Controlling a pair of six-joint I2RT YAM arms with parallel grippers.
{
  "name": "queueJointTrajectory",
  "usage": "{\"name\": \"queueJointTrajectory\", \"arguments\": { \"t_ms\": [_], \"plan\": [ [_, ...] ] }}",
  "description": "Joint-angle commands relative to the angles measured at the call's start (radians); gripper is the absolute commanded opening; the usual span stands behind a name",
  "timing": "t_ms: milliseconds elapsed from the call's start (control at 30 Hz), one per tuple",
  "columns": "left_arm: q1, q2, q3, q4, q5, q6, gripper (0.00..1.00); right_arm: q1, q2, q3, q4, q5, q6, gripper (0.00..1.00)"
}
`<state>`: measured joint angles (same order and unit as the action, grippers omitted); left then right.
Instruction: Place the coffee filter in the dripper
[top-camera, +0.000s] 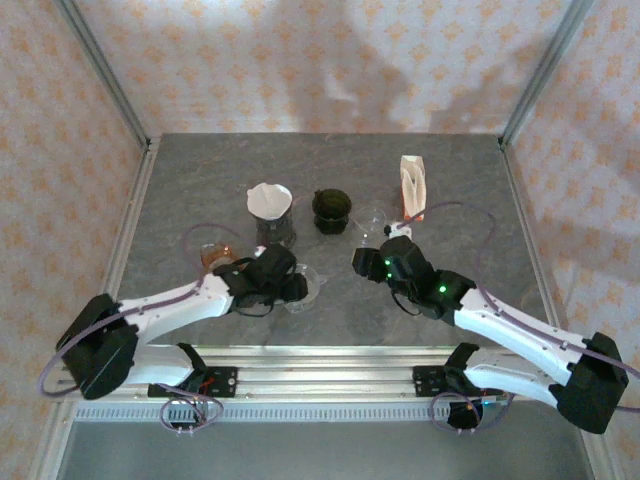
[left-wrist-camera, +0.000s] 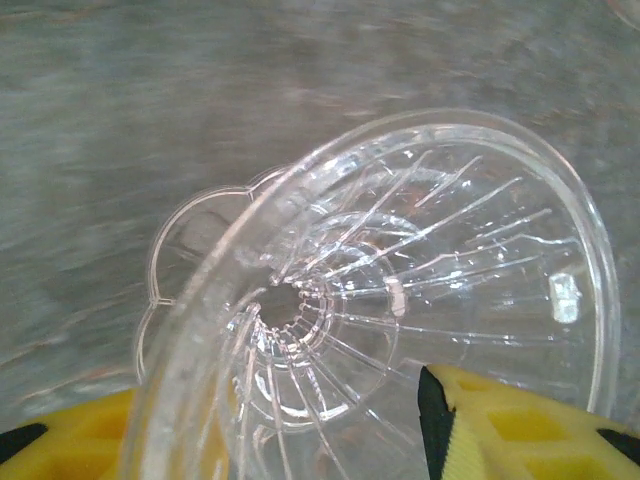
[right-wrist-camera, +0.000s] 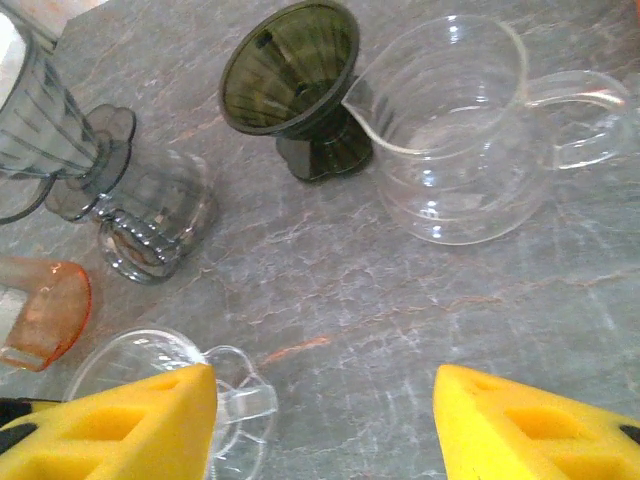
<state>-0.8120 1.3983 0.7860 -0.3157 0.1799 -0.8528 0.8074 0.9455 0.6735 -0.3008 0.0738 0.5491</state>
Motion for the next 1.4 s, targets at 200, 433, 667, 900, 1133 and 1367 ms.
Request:
{"name": "queueJointTrajectory", "arguments": {
  "t_ms": [200,433,667,900,1133,1367],
  "plan": [
    [-0.073,0.268,0.239,0.059,0.109,0.066,0.51,-0.025,-0.109,-0.022,-0.139,0.100,0.025,0.59],
    [-0.072,0.257,0.288,0.014,0.081,0.081,0.57,-0.027,-0.123,-0.010,-0.166,0.101,0.024,0.60],
    [-0.055,0.053,0.230,-0.106,-0.033,0.092,0.71,-0.028,-0.101,-0.003,-0.132,0.106,0.019,0.62],
    [0.060,-0.238,0.091,-0.215,-0.119,0.035,0.72,-0.028,-0.051,0.006,-0.092,0.090,0.012,0.62],
    [0.264,-0.489,0.038,-0.451,-0.202,0.017,0.66,-0.028,-0.048,-0.006,-0.078,0.096,0.012,0.62],
    [0.565,-0.555,-0.043,-0.530,-0.105,0.018,0.57,-0.028,-0.050,-0.022,-0.059,0.090,0.022,0.62]
  ]
}}
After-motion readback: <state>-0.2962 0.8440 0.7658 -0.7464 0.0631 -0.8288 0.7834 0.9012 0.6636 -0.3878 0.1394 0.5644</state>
